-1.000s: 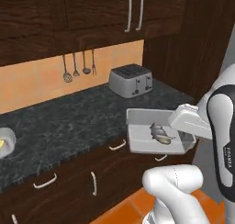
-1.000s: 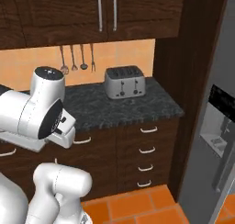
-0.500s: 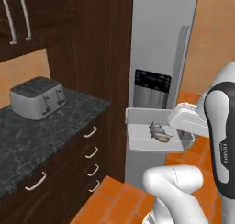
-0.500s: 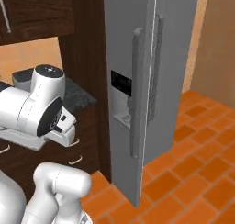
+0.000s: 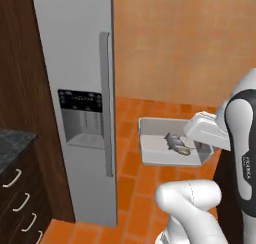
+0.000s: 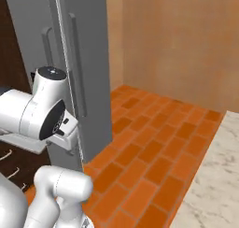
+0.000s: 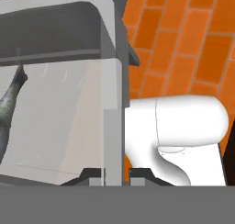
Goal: Take the meat container that has the fish and place it on the second highest rack of the freezer. Then take the vegetable container that has the lemon wedge and lime and place it on the highest rack of the freezer.
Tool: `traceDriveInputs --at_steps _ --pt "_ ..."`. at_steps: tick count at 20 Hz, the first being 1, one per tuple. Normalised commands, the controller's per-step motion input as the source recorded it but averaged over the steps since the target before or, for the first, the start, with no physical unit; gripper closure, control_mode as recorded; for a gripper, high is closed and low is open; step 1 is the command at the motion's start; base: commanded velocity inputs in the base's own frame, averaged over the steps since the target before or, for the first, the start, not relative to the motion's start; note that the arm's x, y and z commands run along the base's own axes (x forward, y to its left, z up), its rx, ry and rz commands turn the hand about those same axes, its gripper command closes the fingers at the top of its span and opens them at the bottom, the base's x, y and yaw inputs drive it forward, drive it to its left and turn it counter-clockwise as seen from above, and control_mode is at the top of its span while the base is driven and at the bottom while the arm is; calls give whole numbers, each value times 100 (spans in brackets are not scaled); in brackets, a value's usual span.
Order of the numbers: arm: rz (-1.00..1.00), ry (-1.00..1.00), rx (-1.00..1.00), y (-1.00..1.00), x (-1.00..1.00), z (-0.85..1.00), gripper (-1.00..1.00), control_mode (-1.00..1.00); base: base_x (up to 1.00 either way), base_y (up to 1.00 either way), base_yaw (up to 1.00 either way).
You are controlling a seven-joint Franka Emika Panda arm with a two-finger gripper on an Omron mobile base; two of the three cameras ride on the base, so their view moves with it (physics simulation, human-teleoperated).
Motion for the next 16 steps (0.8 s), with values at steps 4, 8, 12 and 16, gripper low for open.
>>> traceDriveInputs --at_steps 4,8,12,16 --pt "0 0 0 0 0 0 100 100 64 -50 -38" --pt "0 0 0 0 0 0 100 100 94 -13 -34" --pt "0 0 0 0 0 0 100 100 100 -4 -33" --pt "0 0 0 0 0 0 100 100 100 0 -25"
